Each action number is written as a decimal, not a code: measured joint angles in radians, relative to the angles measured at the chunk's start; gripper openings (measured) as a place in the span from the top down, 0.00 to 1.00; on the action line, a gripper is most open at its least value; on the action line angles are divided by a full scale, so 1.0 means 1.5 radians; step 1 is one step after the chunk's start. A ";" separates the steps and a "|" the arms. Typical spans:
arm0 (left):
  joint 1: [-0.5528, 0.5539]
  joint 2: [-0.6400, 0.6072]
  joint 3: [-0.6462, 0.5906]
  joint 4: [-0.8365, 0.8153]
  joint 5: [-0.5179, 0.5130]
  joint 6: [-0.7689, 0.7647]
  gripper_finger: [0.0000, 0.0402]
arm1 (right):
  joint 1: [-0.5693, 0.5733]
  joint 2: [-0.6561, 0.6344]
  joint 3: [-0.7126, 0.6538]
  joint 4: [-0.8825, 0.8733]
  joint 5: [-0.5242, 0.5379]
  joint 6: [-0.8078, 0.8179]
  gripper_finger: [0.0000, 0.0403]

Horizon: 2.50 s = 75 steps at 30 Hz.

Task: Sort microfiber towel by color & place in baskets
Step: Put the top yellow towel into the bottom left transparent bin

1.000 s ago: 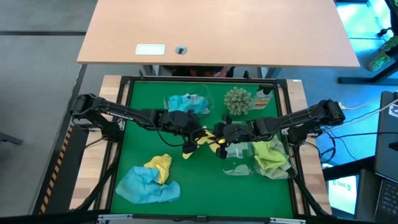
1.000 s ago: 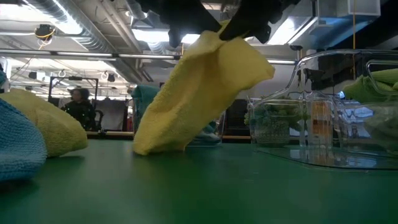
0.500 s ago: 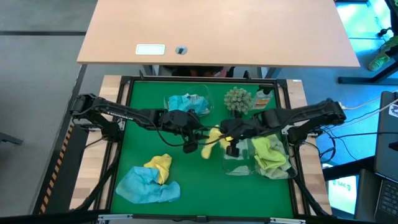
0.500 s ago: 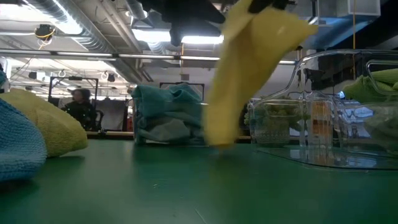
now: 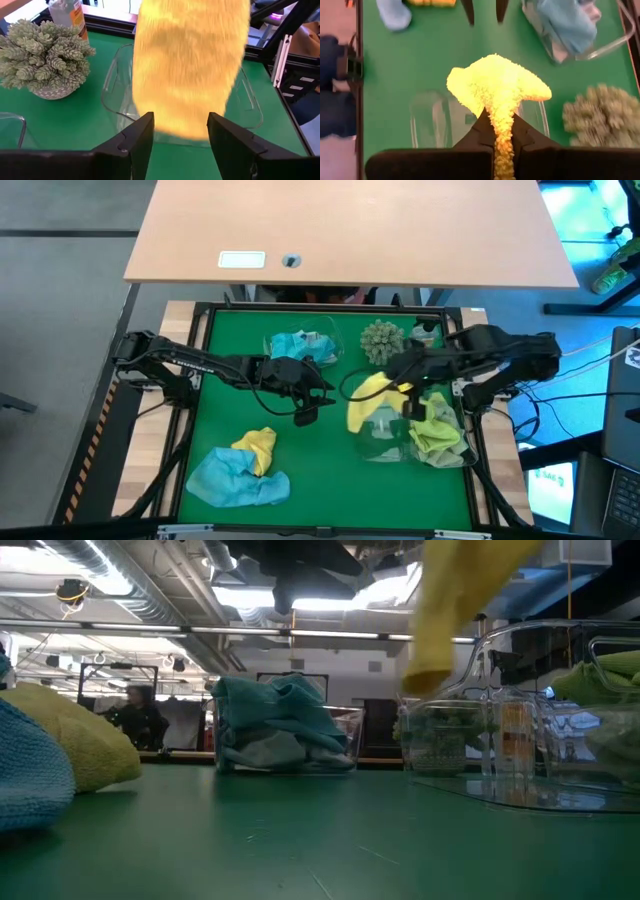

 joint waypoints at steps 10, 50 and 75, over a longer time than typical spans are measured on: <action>0.000 0.000 0.000 -0.001 0.000 0.000 0.55 | 0.000 -0.034 -0.049 -0.052 0.016 0.018 0.98; -0.012 -0.044 0.002 -0.106 0.092 -0.021 0.56 | 0.025 -0.032 -0.711 0.669 -0.012 0.055 0.93; -0.138 -0.063 0.001 -0.498 0.106 -0.174 0.56 | 0.025 -0.032 -0.711 0.668 -0.060 0.079 0.48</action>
